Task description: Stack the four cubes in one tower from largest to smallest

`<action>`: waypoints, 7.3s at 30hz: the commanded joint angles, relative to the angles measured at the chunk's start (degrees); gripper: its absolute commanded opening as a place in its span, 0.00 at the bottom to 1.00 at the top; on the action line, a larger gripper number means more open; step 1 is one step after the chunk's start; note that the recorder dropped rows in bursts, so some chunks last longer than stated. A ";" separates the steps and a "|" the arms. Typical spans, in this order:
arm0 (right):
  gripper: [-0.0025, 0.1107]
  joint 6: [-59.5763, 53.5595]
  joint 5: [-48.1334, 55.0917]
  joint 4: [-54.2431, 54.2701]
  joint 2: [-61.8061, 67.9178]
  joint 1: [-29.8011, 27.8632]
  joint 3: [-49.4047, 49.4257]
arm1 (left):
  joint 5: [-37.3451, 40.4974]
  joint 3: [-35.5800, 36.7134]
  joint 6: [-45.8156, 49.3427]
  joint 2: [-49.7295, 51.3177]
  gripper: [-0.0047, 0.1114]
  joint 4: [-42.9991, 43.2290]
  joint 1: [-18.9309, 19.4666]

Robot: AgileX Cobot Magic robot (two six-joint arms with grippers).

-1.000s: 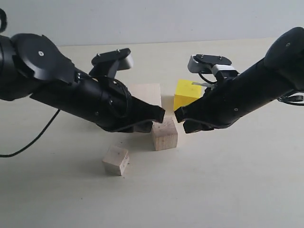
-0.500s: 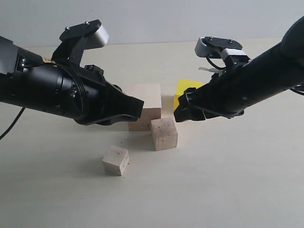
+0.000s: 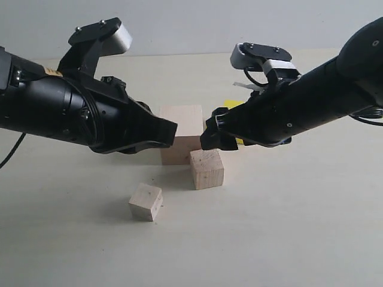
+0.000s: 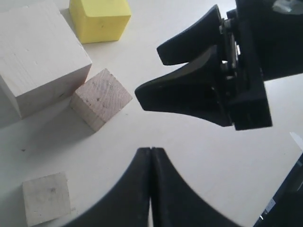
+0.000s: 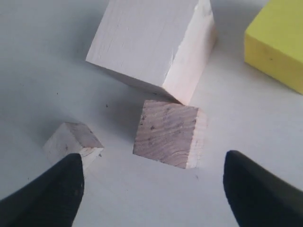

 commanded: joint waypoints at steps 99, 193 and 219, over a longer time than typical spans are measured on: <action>0.64 16.67 9.49 -16.10 13.71 2.89 -8.59 | -2.18 -0.51 3.77 -4.74 0.04 0.33 0.09; 0.64 38.58 20.50 -33.54 22.85 2.89 -21.42 | -4.83 -0.54 9.06 -4.74 0.04 0.33 0.09; 0.64 61.12 33.39 -67.45 22.50 2.89 -21.42 | -4.83 -0.54 9.33 -4.74 0.04 0.87 0.09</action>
